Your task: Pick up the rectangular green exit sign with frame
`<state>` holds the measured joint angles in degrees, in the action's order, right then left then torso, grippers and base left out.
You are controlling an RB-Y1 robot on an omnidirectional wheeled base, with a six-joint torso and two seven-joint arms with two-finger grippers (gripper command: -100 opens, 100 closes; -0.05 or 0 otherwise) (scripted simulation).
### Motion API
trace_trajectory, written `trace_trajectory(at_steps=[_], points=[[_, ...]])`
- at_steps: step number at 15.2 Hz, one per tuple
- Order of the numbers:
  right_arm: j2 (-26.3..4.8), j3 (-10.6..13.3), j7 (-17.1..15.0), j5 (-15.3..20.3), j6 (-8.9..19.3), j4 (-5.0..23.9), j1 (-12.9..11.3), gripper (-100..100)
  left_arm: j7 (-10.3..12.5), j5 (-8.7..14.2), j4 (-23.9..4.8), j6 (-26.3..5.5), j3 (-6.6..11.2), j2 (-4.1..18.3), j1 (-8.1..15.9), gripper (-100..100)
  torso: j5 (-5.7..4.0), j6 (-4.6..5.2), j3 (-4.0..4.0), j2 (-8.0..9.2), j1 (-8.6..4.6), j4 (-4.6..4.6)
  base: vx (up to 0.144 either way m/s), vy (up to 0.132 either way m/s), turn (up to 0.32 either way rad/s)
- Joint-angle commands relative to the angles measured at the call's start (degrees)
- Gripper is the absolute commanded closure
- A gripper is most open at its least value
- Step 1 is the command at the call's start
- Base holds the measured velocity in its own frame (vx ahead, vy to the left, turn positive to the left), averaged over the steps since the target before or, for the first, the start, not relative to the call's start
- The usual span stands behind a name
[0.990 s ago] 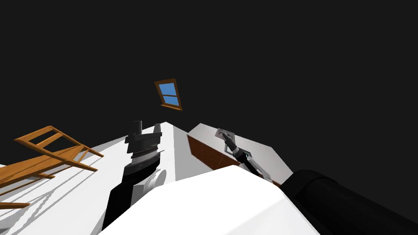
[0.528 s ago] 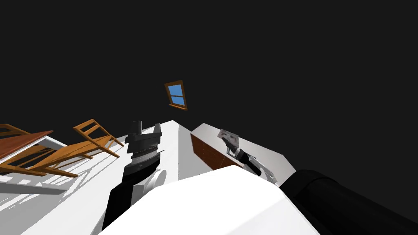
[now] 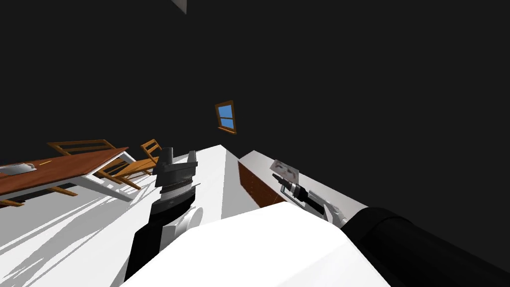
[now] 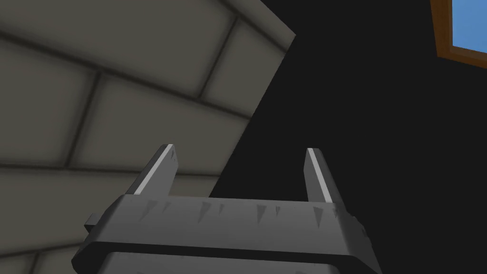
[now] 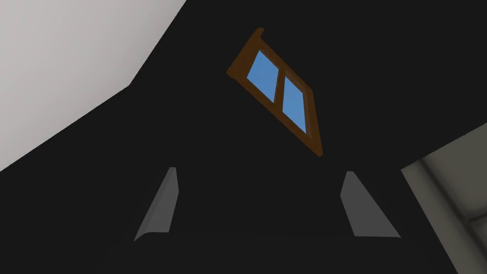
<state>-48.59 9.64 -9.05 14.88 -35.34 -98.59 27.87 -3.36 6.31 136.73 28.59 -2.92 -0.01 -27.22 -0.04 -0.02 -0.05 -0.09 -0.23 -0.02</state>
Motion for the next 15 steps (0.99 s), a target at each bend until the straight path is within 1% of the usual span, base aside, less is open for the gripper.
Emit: trace_trajectory(at_steps=[1, 2, 3, 4, 5, 6, 7, 8, 9, 10, 11, 12, 13, 14, 15], points=[[-2.9, 1.3, 0.1, 1.5, -0.6, 2.9, -0.2, -100, 0.0, 0.0, 0.0, 0.0, 0.0, 0.0, 0.0, 0, 0.0, 0.0, 0.0, 0.0, 0.0, 0.0, -0.015, -0.048, 0.378], [-4.3, 1.3, 0.1, 1.5, -0.6, 3.7, -0.2, -100, 0.0, 0.0, 0.0, 0.0, 0.0, 0.0, 0.0, 0, -0.01, -0.05, 0.0, 0.0, -0.02, 0.0, -0.018, -0.05, 0.301], [-4.4, 1.3, 0.1, 1.5, -0.6, 3.8, -0.2, -100, 0.0, 0.0, 0.0, 0.0, 0.0, 0.0, 0.0, 0, -0.01, -0.01, 0.0, 0.01, -0.03, 0.0, -0.011, -0.037, 0.056], [-6.5, 2.3, 0.1, 2.6, -0.7, 5.8, -0.2, -100, 0.0, 0.0, 0.0, 0.0, 0.01, 0.0, 0.0, 0, -0.01, 0.05, 0.0, 0.01, -0.01, 0.0, -0.012, -0.026, 0.232], [-7.2, 2.3, 0.1, 2.6, -0.7, 6.0, -0.2, -100, 0.0, 0.0, 0.0, 0.0, 0.0, 0.0, 0.0, 0, 0.0, -0.01, 0.0, 0.01, 0.02, 0.0, -0.013, -0.03, 0.267], [-8.9, 3.4, 0.1, 3.7, -0.8, 7.8, -0.2, -100, 0.0, 0.0, 0.0, 0.0, 0.0, 0.0, 0.0, 0, 0.0, -0.01, 0.0, -0.01, 0.03, 0.0, -0.016, -0.036, 0.322], [-9.9, 3.4, 0.1, 3.7, -0.8, 8.2, -0.2, -100, 0.0, 0.0, 0.0, 0.0, 0.0, 0.0, 0.0, 0, 0.0, -0.04, -0.01, -0.01, 0.02, 0.0, -0.012, -0.038, 0.265], [-11.3, 4.4, 0.1, 4.9, -1.0, 10.3, -0.2, -100, 0.0, 0.0, 0.0, 0.0, 0.0, 0.0, 0.0, 0, 0.0, 0.0, -0.01, -0.02, 0.01, 0.0, -0.017, -0.043, 0.343], [-12.5, 4.4, 0.1, 4.9, -1.0, 10.3, -0.2, -100, 0.0, 0.0, 0.0, 0.0, 0.0, 0.0, 0.0, 0, 0.0, -0.04, -0.01, -0.02, -0.01, 0.0, -0.016, -0.047, 0.279], [-14.3, 5.6, 0.1, 6.0, -1.2, 11.8, -0.1, -100, 0.0, 0.0, 0.0, 0.0, 0.0, 0.0, 0.0, 0, 0.0, 0.0, -0.01, -0.02, -0.02, 0.0, -0.015, -0.044, 0.306], [-15.0, 5.6, 0.1, 6.0, -1.2, 12.4, -0.1, -100, 0.0, 0.0, 0.0, 0.0, 0.0, 0.0, 0.0, 0, -0.01, -0.03, -0.01, -0.02, -0.02, 0.0, -0.018, -0.045, 0.247], [-15.0, 5.6, 0.1, 6.0, -1.2, 12.4, -0.1, -100, 0.0, 0.0, 0.0, 0.0, 0.0, 0.0, 0.0, 0, 0.0, 0.01, -0.01, -0.01, -0.02, 0.0, -0.013, -0.037, 0.072], [-17.3, 6.8, 0.1, 7.1, -1.3, 13.9, 0.0, -100, 0.0, 0.0, 0.0, 0.0, 0.01, 0.0, 0.0, 0, -0.02, 0.04, -0.01, -0.02, 0.0, 0.0, -0.012, -0.029, 0.21], [-17.3, 6.8, 0.1, 7.1, -1.3, 14.4, 0.0, -100, 0.0, 0.0, 0.0, 0.0, 0.0, 0.0, 0.0, 0, 0.0, -0.01, -0.02, -0.03, 0.02, -0.01, -0.011, -0.032, 0.255], [-19.6, 8.0, 0.0, 8.2, -1.5, 16.0, 0.2, -100, 0.0, 0.0, 0.0, 0.0, 0.0, 0.0, 0.0, 0, 0.0, -0.01, -0.02, -0.04, 0.03, -0.01, -0.015, -0.044, 0.291]])
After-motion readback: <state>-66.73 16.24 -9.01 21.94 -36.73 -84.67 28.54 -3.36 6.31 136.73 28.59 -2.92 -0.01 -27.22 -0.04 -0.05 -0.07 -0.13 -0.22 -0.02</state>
